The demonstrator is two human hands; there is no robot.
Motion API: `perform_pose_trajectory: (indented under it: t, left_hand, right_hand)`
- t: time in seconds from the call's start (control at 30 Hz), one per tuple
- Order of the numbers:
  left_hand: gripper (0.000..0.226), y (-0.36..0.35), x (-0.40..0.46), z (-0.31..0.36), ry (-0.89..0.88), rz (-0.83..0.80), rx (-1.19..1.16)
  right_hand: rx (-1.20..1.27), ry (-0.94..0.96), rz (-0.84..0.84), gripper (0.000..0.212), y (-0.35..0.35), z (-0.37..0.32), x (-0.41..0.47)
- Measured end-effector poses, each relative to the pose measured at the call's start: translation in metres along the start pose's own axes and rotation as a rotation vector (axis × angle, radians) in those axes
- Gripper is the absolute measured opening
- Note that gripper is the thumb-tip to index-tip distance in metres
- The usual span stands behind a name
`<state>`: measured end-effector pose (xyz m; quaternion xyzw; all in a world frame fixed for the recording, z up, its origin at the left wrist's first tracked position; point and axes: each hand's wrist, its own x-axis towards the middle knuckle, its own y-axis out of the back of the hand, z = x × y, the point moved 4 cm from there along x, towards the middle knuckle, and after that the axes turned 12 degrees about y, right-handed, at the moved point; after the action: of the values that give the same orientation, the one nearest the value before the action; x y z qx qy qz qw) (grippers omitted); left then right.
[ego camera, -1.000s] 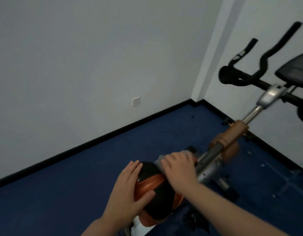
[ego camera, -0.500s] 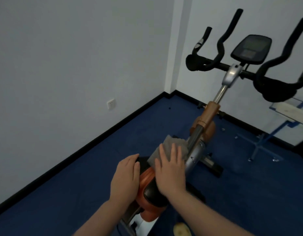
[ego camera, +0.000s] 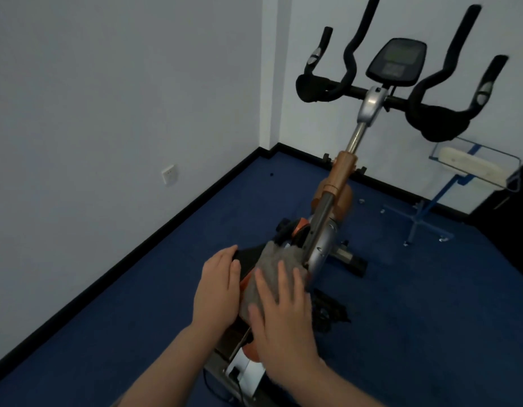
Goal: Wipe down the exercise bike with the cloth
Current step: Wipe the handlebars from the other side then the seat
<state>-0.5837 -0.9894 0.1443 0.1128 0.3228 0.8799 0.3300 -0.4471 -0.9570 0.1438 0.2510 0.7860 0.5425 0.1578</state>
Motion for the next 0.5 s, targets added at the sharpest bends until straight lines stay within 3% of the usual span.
perform_pose_trajectory:
  t: [0.07, 0.13, 0.23, 0.33, 0.5]
  left_hand:
    - [0.04, 0.0, 0.0, -0.001, -0.012, -0.018, 0.009]
    - [0.04, 0.001, 0.001, -0.001, -0.024, -0.036, 0.01]
    - [0.04, 0.002, 0.003, -0.001, -0.027, -0.024, 0.015]
    - [0.04, 0.002, 0.001, -0.001, -0.018, -0.018, 0.012]
    - [0.041, 0.002, 0.001, -0.001, -0.019, -0.026, 0.032]
  right_hand:
    - [-0.1, 0.087, 0.005, 0.069, 0.005, 0.003, -0.016]
    - [-0.164, 0.11, -0.01, 0.06, 0.014, 0.017, -0.007]
    - [0.048, -0.076, -0.06, 0.056, 0.024, 0.032, 0.03]
    - [0.088, -0.131, 0.032, 0.059, 0.023, 0.019, 0.039]
    - [-0.085, 0.057, 0.065, 0.068, 0.007, -0.004, -0.017]
